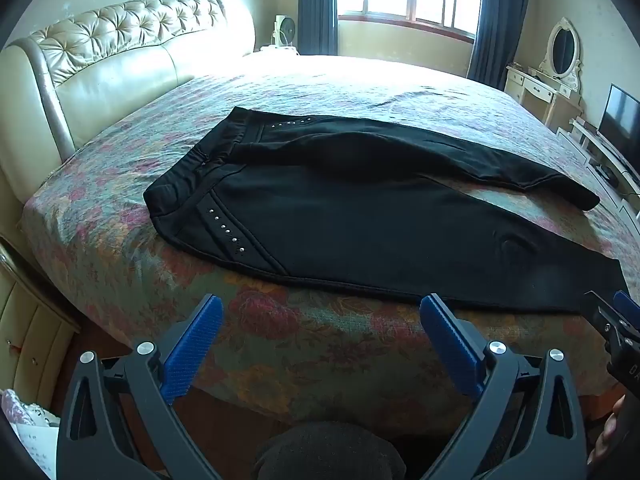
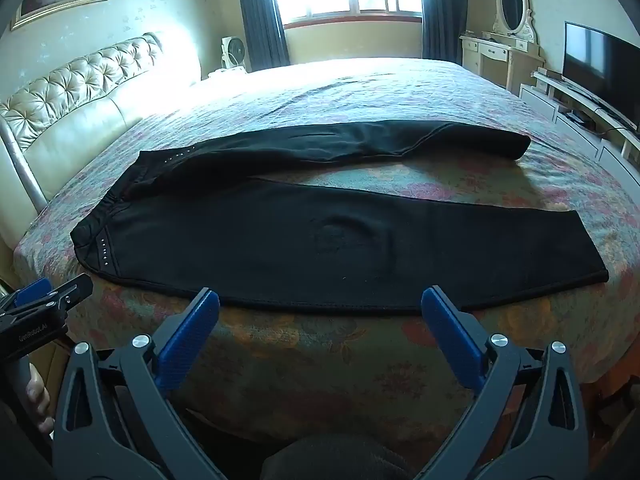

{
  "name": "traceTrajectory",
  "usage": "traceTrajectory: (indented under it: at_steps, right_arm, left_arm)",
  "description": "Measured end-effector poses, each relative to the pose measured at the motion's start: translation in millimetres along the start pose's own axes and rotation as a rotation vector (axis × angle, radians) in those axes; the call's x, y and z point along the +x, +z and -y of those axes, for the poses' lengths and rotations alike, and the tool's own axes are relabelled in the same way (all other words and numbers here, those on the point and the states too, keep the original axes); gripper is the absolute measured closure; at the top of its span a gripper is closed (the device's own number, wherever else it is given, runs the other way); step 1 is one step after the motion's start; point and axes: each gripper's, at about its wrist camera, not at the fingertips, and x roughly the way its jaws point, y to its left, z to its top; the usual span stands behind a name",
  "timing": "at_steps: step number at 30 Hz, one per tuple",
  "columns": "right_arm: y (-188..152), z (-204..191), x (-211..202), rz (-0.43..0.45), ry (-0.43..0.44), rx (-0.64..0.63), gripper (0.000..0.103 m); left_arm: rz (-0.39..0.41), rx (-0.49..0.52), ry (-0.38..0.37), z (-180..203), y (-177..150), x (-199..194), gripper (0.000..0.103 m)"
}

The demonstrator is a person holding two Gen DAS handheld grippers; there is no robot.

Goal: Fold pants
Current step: 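Move both tools toward the waistband of the black pants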

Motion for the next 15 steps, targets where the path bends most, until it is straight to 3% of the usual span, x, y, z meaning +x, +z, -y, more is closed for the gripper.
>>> traceTrajectory:
  at_steps: [5, 15]
  right_arm:
    - [-2.3, 0.1, 0.3, 0.001, -0.001, -0.001, 0.002]
    - [-4.5, 0.6, 1.4, -0.003, -0.001, -0.002, 0.002]
  left_arm:
    - [0.022, 0.019, -0.003, 1.6, -6.0, -3.5, 0.004]
    - [-0.006, 0.025, -0.001, 7.2, -3.9, 2.9, 0.004]
